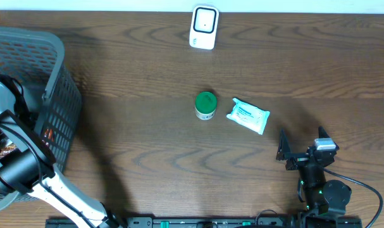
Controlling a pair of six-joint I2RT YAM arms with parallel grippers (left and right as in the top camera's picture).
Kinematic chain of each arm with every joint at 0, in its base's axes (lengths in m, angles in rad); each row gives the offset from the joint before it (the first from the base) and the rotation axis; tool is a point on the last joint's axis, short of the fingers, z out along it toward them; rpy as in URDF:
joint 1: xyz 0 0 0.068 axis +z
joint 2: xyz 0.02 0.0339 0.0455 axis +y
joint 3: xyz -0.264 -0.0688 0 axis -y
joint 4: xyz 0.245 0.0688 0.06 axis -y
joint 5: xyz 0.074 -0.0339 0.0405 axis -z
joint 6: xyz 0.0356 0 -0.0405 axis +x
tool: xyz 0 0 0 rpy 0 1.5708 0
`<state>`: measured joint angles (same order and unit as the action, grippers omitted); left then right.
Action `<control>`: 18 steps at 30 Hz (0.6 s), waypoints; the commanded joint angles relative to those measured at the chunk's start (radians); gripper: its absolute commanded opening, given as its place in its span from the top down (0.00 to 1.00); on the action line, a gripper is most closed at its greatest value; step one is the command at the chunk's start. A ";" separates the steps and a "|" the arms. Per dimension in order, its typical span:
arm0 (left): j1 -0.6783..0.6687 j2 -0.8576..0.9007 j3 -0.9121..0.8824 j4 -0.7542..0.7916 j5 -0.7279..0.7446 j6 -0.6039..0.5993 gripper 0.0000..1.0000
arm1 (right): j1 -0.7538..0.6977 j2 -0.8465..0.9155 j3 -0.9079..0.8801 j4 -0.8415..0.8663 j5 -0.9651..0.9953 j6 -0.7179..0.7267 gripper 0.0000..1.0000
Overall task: Scan the item barcode
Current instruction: 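Reach into the basket and grasp the red Top chocolate bar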
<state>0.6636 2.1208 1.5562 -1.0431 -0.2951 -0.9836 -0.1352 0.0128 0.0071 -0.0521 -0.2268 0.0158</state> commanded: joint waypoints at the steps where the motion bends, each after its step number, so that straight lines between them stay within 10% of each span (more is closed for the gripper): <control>1: 0.004 0.061 -0.034 -0.032 0.021 0.040 0.93 | 0.011 -0.004 -0.002 -0.005 0.009 0.013 0.01; 18: 0.003 -0.444 0.249 -0.111 0.261 0.190 0.93 | 0.011 -0.004 -0.002 -0.005 0.009 0.013 0.01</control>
<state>0.6647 1.7744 1.7924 -1.1553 -0.1127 -0.8242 -0.1352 0.0128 0.0071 -0.0525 -0.2268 0.0162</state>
